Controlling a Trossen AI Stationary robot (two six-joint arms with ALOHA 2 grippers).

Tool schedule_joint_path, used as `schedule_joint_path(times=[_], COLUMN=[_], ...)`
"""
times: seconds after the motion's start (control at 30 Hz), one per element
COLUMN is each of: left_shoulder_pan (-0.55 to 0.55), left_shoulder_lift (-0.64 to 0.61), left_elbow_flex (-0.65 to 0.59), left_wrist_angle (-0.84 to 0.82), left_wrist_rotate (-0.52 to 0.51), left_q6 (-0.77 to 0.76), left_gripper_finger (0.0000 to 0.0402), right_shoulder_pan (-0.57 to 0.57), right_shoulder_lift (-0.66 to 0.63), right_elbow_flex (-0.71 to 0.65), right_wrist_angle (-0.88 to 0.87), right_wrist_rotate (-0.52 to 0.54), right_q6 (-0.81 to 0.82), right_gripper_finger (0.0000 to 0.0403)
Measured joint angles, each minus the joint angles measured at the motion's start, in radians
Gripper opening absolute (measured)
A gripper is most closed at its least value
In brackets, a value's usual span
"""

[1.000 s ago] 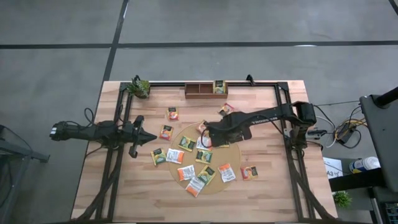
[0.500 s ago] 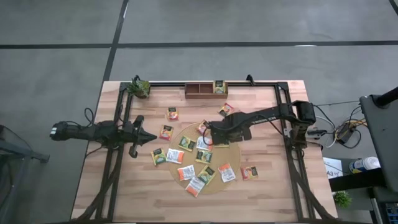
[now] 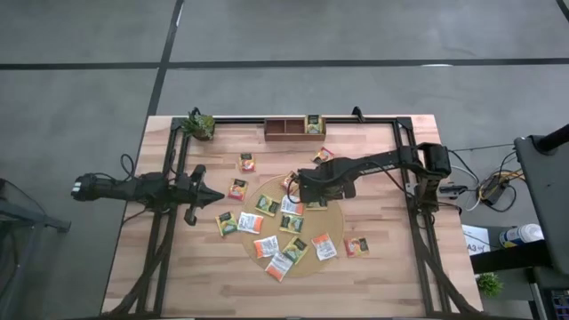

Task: Pick & Place Tea
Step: Put the yellow tea bag into the right section of the wooden organizer

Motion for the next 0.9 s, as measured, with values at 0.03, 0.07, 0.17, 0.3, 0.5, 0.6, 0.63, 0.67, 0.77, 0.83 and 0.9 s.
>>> schedule_joint_path(times=[0.03, 0.07, 0.17, 0.3, 0.5, 0.6, 0.63, 0.67, 0.77, 0.83, 0.9], left_shoulder_pan=[0.0, 0.0, 0.0, 0.0, 0.0, 0.0, 0.0, 0.0, 0.0, 0.0, 0.0], left_shoulder_lift=[0.0, 0.0, 0.0, 0.0, 0.0, 0.0, 0.0, 0.0, 0.0, 0.0, 0.0], left_elbow_flex=[0.0, 0.0, 0.0, 0.0, 0.0, 0.0, 0.0, 0.0, 0.0, 0.0, 0.0], left_wrist_angle=[0.0, 0.0, 0.0, 0.0, 0.0, 0.0, 0.0, 0.0, 0.0, 0.0, 0.0], left_wrist_rotate=[0.0, 0.0, 0.0, 0.0, 0.0, 0.0, 0.0, 0.0, 0.0, 0.0, 0.0], left_q6=[0.0, 0.0, 0.0, 0.0, 0.0, 0.0, 0.0, 0.0, 0.0, 0.0, 0.0], left_gripper_finger=[0.0, 0.0, 0.0, 0.0, 0.0, 0.0, 0.0, 0.0, 0.0, 0.0, 0.0], right_shoulder_pan=[0.001, 0.001, -0.006, -0.017, -0.021, -0.021, -0.021, -0.021, -0.021, -0.021, -0.021], right_shoulder_lift=[0.0, 0.0, 0.0, 0.0, 0.0, 0.0, 0.0, 0.0, 0.0, 0.0, 0.0], right_elbow_flex=[0.006, 0.012, 0.028, 0.034, 0.05, 0.075, 0.082, 0.091, 0.113, 0.122, 0.124], right_wrist_angle=[-0.003, -0.003, -0.001, -0.019, -0.065, -0.108, -0.119, -0.13, -0.144, -0.146, -0.149], right_wrist_rotate=[0.0, -0.001, 0.0, 0.0, 0.0, 0.0, 0.0, 0.0, 0.001, 0.002, 0.002], right_q6=[-0.005, -0.011, -0.03, -0.034, -0.034, -0.034, -0.034, -0.034, -0.034, -0.037, -0.038], right_gripper_finger=[0.0185, 0.0185, 0.0185, 0.0185, 0.0185, 0.0185, 0.0185, 0.0185, 0.0185, 0.0185, 0.0185])
